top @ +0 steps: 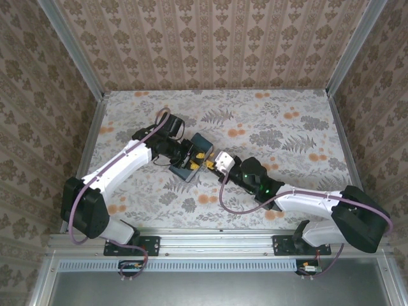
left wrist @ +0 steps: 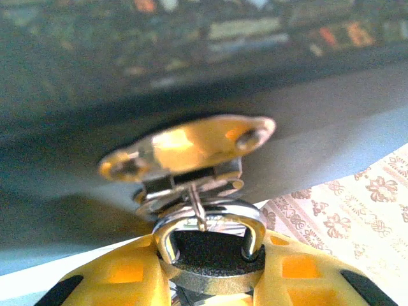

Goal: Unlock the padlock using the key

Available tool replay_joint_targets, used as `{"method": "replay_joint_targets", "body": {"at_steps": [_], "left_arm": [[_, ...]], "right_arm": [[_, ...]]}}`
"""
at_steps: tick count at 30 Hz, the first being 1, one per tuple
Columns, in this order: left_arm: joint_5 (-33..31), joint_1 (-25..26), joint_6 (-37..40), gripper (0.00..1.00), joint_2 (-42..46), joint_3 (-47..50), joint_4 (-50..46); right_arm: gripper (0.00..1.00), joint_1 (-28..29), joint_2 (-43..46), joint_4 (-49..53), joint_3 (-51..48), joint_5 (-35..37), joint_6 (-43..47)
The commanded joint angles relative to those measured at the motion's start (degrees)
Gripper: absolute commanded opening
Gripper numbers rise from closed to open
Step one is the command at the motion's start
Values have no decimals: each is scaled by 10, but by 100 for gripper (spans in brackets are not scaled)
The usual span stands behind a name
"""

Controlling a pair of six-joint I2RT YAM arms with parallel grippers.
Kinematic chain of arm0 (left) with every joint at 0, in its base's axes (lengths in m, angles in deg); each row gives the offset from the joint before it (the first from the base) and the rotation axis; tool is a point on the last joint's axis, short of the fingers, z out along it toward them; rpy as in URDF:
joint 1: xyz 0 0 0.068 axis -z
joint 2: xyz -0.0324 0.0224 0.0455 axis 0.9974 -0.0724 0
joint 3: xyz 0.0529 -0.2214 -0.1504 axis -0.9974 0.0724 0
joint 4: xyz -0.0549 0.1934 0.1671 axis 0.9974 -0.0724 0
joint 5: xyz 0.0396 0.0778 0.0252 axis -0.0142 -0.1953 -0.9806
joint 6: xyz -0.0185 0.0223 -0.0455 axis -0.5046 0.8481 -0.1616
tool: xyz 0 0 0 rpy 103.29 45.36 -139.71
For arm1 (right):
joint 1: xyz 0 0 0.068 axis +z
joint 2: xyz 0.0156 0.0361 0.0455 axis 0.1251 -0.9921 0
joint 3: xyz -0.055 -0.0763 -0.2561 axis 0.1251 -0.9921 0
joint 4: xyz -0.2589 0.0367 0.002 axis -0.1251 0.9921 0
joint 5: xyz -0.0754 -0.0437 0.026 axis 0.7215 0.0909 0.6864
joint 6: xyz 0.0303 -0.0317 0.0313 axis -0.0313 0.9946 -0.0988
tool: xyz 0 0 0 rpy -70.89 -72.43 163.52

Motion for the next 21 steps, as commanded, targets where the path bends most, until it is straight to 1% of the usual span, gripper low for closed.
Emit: {"method": "replay_joint_targets", "body": {"at_steps": [1, 6, 13, 16, 21], "left_arm": [[15, -3, -2, 15, 23, 1, -11], [15, -4, -3, 15, 26, 1, -13], [16, -4, -3, 15, 25, 1, -12], [16, -4, -3, 15, 26, 1, -13], [16, -4, -3, 15, 26, 3, -14]], "right_arm": [[30, -3, 6, -10, -16, 9, 89], [34, 2, -11, -25, -19, -4, 149], [33, 29, -66, -47, 5, 10, 215], [32, 36, -87, -85, 7, 22, 220], [30, 40, -103, -121, 11, 42, 228]]}}
